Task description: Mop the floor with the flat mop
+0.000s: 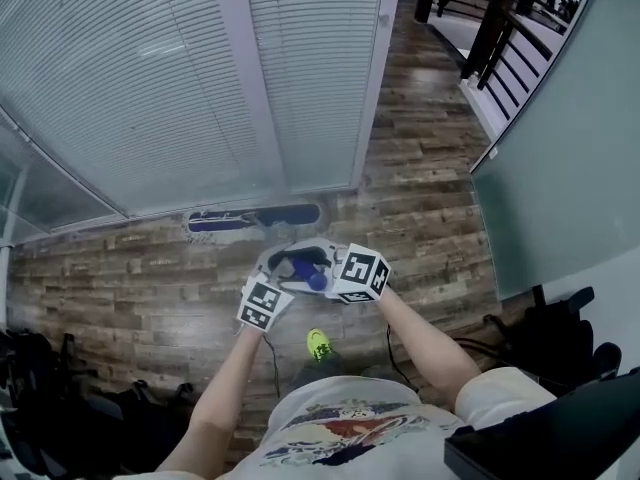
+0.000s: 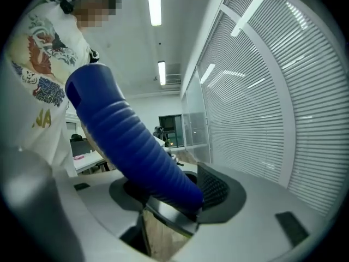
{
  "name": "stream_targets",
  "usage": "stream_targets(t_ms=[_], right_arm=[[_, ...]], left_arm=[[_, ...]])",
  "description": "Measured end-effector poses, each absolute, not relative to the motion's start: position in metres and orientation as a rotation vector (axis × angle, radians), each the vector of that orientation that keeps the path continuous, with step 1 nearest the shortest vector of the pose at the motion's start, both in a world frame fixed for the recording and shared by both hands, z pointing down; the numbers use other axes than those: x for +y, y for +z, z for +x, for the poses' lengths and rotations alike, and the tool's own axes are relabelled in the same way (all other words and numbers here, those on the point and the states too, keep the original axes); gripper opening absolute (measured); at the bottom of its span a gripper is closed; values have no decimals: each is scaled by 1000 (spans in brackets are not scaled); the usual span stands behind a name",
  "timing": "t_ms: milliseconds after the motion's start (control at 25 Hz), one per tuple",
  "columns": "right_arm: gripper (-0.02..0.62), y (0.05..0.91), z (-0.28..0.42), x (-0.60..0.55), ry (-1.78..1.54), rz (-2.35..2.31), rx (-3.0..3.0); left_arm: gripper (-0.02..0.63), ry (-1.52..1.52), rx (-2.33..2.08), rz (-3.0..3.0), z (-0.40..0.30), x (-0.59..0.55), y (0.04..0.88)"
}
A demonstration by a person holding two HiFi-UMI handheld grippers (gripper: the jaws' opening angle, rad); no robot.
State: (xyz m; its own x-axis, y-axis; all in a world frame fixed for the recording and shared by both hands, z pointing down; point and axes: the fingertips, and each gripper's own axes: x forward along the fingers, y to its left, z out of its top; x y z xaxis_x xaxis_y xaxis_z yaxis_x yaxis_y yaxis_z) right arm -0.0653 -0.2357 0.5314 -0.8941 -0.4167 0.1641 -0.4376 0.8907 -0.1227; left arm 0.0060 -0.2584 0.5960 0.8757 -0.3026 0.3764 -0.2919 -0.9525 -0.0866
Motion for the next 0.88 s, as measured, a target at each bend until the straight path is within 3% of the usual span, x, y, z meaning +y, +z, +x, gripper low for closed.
stream_targets(t_ms=[280, 880], right_arm=[[238, 529, -47, -150, 228, 634, -2937], [233, 515, 28, 203, 263, 698, -2842]], left_arm=[[190, -601, 494, -3043, 26, -173, 595], [190, -444, 457, -3154, 103, 184, 572]])
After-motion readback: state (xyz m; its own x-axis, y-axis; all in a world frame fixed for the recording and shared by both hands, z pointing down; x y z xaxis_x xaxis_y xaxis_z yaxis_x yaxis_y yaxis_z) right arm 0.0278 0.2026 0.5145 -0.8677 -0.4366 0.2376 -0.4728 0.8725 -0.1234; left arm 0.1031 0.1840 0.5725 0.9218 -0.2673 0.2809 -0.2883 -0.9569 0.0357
